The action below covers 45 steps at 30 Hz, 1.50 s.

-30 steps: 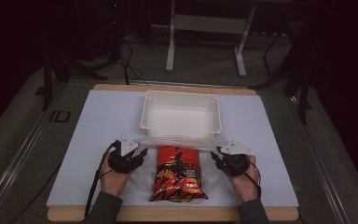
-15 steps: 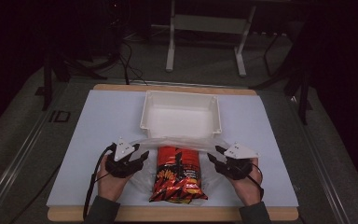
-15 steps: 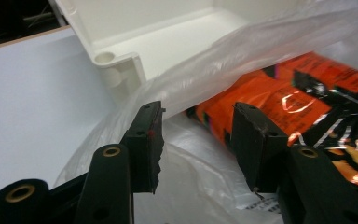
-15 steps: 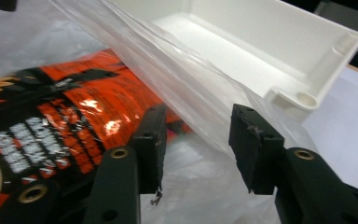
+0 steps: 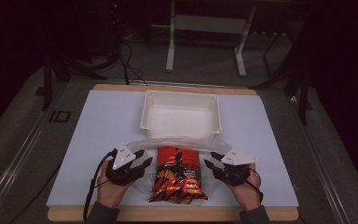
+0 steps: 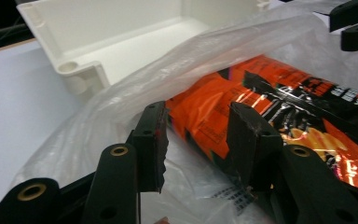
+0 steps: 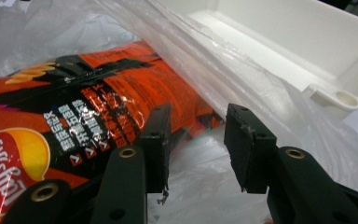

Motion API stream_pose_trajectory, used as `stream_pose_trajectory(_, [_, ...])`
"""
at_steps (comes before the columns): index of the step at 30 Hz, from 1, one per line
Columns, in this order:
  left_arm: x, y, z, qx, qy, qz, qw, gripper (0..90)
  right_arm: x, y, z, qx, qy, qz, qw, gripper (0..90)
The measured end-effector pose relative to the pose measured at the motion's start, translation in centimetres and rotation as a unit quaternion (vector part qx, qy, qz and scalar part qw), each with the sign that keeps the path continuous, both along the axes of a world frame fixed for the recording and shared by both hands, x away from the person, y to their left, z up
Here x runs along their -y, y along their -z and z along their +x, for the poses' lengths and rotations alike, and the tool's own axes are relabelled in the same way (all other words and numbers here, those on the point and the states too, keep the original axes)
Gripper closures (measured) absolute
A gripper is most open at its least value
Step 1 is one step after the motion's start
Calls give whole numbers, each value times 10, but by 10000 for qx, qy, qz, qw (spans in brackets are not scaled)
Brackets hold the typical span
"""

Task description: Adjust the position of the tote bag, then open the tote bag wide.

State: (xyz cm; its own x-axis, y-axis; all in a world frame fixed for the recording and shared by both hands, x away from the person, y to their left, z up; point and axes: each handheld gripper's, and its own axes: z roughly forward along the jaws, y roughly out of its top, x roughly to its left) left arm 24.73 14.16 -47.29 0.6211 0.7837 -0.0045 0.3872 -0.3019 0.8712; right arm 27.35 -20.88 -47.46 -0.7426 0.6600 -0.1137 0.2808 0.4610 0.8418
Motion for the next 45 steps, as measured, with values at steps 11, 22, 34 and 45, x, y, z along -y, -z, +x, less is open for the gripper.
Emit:
stream_pose_trajectory(11, [5,0,-4,-96,171,-54,9998,576,3,11,-3,-160,5,19,9999,609])
stream_pose_trajectory(22, [6,3,-9,-250,380,-38,9990,556,3,20,-4,-286,-17,-16,9996,607])
stream_pose_trajectory(34, [9,9,-27,-502,742,-69,9960,552,0,26,-6,-375,-58,-79,9992,623])
stream_pose_trajectory(45, [14,18,-51,-751,1125,13,9908,551,-1,29,-6,-410,-86,-101,9991,620])
